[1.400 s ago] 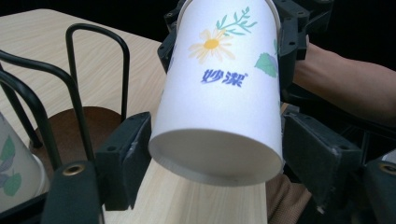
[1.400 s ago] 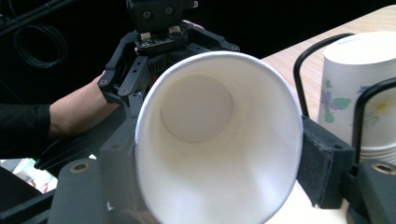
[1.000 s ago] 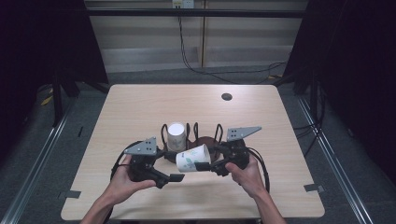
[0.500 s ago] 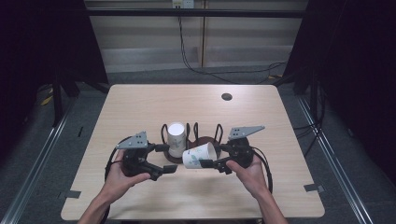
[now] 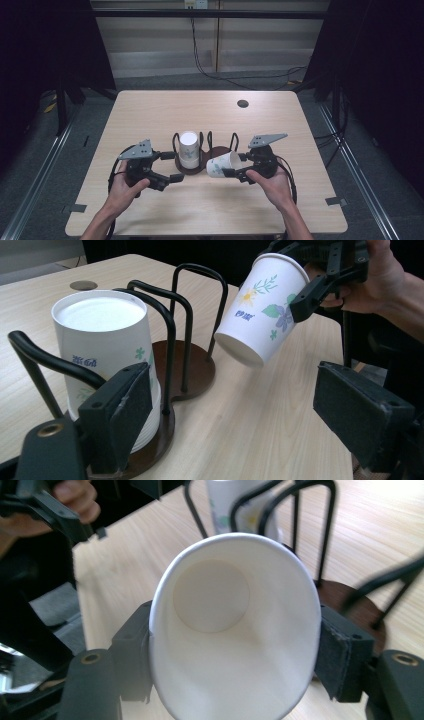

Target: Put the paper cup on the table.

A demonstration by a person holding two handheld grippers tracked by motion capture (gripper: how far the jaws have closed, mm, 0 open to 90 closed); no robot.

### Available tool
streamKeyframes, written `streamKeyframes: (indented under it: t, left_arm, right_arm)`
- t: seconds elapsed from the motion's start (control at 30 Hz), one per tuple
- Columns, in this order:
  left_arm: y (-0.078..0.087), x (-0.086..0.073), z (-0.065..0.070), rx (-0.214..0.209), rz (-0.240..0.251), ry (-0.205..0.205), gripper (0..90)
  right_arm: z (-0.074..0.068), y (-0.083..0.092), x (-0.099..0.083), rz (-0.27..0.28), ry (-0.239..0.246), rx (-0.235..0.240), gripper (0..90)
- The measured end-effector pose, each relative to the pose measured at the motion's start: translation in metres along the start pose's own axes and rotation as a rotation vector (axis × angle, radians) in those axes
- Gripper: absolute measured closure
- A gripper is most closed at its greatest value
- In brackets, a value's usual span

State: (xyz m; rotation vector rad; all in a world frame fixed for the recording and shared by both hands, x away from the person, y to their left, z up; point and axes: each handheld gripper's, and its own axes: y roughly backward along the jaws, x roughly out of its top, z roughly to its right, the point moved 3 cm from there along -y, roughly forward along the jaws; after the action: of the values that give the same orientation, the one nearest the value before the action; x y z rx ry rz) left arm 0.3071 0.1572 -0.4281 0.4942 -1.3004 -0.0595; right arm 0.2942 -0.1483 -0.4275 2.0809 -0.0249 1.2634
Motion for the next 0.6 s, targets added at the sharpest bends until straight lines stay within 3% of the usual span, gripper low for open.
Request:
streamKeyframes:
  t: [0.43, 0.6]
  left_arm:
    - [0.014, -0.003, -0.017, 0.034, 0.035, 0.031, 15.7]
    - [0.020, -0.004, -0.020, 0.021, 0.055, 0.008, 15.7]
  right_arm:
    - [0.015, 0.026, -0.010, -0.044, -0.029, -0.056, 29.6]
    - [0.021, 0.030, -0.011, -0.075, -0.037, -0.085, 29.5]
